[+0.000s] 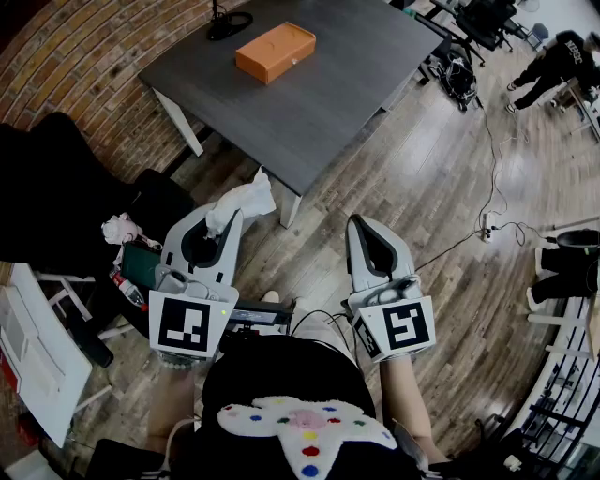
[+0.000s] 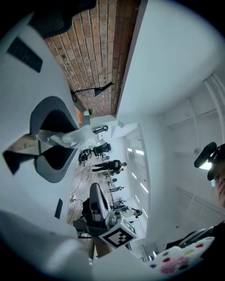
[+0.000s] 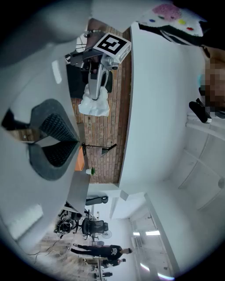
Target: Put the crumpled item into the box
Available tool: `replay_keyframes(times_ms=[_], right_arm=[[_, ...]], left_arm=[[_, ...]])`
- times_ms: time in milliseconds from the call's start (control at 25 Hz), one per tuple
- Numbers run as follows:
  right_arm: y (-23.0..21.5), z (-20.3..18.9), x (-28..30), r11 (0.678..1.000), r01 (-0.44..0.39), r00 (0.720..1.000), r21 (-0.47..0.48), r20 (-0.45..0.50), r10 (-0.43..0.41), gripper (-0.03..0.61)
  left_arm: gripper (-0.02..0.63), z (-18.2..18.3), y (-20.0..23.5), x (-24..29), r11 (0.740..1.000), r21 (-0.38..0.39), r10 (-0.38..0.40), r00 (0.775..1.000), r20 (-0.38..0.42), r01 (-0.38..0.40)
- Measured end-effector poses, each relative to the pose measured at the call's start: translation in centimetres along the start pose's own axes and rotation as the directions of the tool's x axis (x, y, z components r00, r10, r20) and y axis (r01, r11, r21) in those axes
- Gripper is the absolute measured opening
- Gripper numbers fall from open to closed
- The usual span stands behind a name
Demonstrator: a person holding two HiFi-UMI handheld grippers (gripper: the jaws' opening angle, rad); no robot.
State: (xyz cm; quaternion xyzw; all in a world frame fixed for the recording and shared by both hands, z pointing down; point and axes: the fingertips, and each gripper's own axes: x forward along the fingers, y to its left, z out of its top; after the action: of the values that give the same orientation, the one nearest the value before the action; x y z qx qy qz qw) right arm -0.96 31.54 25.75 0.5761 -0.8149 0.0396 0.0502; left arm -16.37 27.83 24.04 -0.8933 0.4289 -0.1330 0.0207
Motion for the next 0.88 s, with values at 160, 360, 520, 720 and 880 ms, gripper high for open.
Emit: replay_keyframes(times_ms=[160,360,520,720,880], right_arm=[[-0.2,0.0,-0.3,1.0,-0.004,1.0,0.001,0.001,0.004,-0.006],[-0.8,0.1,-0.8,1.0,-0.014,1.0,0.003,0.007,0.014,-0.006],[-1.7,0.2,-1.6,0.999,-0.008,0.999,0.031,0.033,0.007,-0.006],[-2.8,0.1,-2.7,0.999,-0.024,0.998,0.041,0.052,0.021,-0.006],[-2.9,-0.2,-3.7,0.998,-0.047,0.997,0.029,0.055,0.045,-0.006]], left_arm=[[0.055,0.1,-0.3,0.0,1.0,0.003,0.003,1.0,-0.001,-0.003],[0.054,0.6,-1.2,0.1,1.0,0.009,0.012,1.0,0.0,-0.012],[0.055,1.0,-2.0,0.1,0.999,0.011,0.031,1.0,0.004,-0.031],[0.055,1.2,-3.4,0.0,0.998,-0.001,0.061,0.998,0.008,-0.061],[0.055,1.2,-4.5,-0.3,0.996,-0.013,0.087,0.996,0.012,-0.087]])
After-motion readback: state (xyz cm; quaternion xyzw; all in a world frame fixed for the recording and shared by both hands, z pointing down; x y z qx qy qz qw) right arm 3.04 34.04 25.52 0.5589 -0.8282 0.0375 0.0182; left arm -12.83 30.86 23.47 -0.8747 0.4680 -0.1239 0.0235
